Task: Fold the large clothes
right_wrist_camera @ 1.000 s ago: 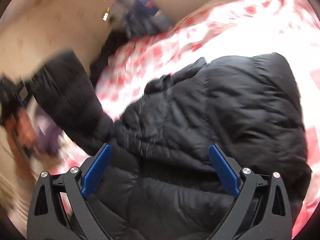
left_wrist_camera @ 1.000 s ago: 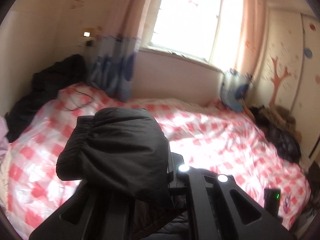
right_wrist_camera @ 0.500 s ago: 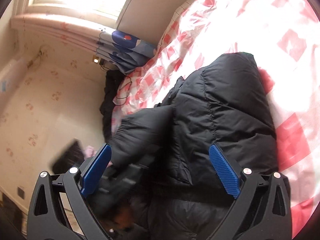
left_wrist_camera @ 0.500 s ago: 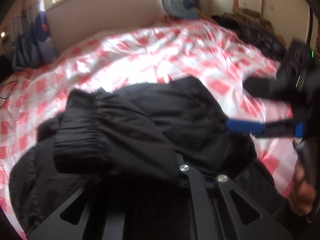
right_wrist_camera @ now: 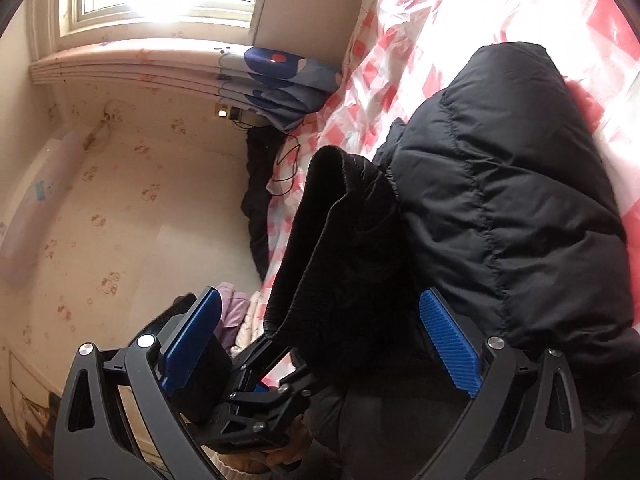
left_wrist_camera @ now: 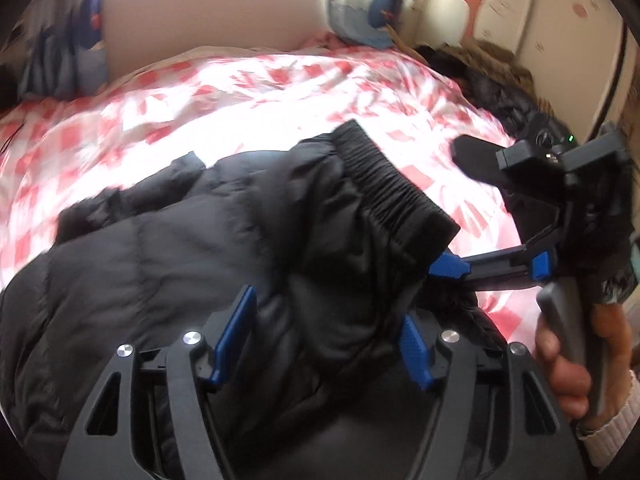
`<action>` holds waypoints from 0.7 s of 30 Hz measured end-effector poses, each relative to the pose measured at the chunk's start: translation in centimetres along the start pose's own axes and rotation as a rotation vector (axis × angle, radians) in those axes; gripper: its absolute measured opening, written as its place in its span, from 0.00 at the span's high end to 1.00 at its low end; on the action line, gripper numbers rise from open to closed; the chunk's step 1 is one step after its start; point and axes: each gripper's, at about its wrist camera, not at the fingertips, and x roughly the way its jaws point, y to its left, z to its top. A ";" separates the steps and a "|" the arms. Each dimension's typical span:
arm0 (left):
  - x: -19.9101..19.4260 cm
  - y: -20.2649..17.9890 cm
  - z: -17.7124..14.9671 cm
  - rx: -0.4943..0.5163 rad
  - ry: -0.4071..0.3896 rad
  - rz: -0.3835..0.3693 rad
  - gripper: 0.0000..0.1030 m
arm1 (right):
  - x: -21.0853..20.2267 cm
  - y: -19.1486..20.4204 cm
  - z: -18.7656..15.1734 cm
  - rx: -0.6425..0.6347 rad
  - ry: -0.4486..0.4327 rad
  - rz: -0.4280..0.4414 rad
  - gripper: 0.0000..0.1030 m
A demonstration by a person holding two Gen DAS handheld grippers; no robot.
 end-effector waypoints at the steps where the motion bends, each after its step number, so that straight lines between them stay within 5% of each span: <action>1: -0.9 0.6 -0.4 -0.019 -0.013 0.016 0.35 | 0.1 0.0 0.1 0.000 -0.002 -0.004 0.07; 6: -4.5 3.6 -2.8 -0.088 -0.051 0.123 0.32 | -0.4 -1.2 0.3 0.093 -0.031 0.122 0.07; 14: -8.6 7.6 -6.3 -0.238 -0.122 0.262 0.30 | 0.8 -0.3 0.2 0.030 0.004 0.103 0.07; 18: -8.9 8.9 -7.2 -0.318 -0.187 0.211 0.21 | 2.2 1.8 -0.8 -0.102 0.047 -0.018 0.07; 21: -6.5 9.6 -5.4 -0.376 -0.139 0.135 0.21 | 2.7 3.1 -1.9 -0.175 0.022 -0.090 0.07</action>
